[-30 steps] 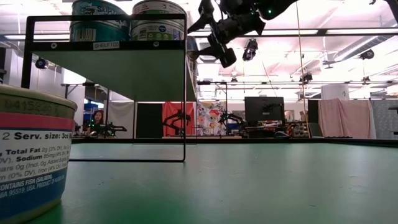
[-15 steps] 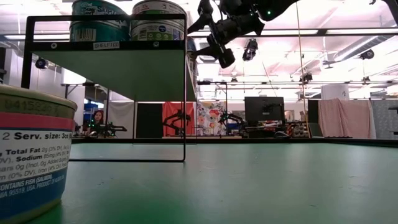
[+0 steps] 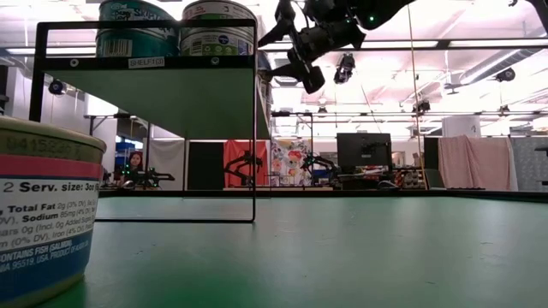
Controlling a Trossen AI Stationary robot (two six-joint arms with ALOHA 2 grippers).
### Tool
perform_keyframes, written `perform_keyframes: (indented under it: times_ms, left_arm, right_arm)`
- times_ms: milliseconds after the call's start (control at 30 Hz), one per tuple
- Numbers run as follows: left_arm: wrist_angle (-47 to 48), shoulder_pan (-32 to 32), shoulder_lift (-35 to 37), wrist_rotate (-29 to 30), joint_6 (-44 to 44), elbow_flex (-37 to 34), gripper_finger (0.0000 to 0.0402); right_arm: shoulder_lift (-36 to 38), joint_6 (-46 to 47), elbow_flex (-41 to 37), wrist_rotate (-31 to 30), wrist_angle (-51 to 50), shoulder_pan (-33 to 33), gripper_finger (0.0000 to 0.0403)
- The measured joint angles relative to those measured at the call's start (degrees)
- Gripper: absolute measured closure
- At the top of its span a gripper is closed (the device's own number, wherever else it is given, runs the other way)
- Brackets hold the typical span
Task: Stack canned seafood by type on shelf
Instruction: Stack the blue and pink tuna can on top of the blue and pink tuna cans on the shelf
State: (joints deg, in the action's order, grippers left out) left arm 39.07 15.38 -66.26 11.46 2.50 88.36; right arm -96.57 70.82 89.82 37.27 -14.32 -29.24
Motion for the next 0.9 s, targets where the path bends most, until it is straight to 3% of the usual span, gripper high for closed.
perform_keyframes:
  times_ms: [267,700,900]
  left_arm:
    - [0.58,0.0,-0.19,0.02,0.0,0.0,0.0169]
    - [0.94,-0.01,-2.54,0.0,-0.02,0.0,0.0169]
    - [1.37,0.0,-3.29,0.0,-0.02,0.0,0.0169]
  right_arm:
    - [0.87,-4.75,0.0,-2.7,-0.82,0.9,0.0137]
    - [0.65,-3.14,0.0,-4.92,-2.1,1.71,0.0138]
    - [0.57,-2.82,0.0,-2.92,-3.59,1.84,0.0147]
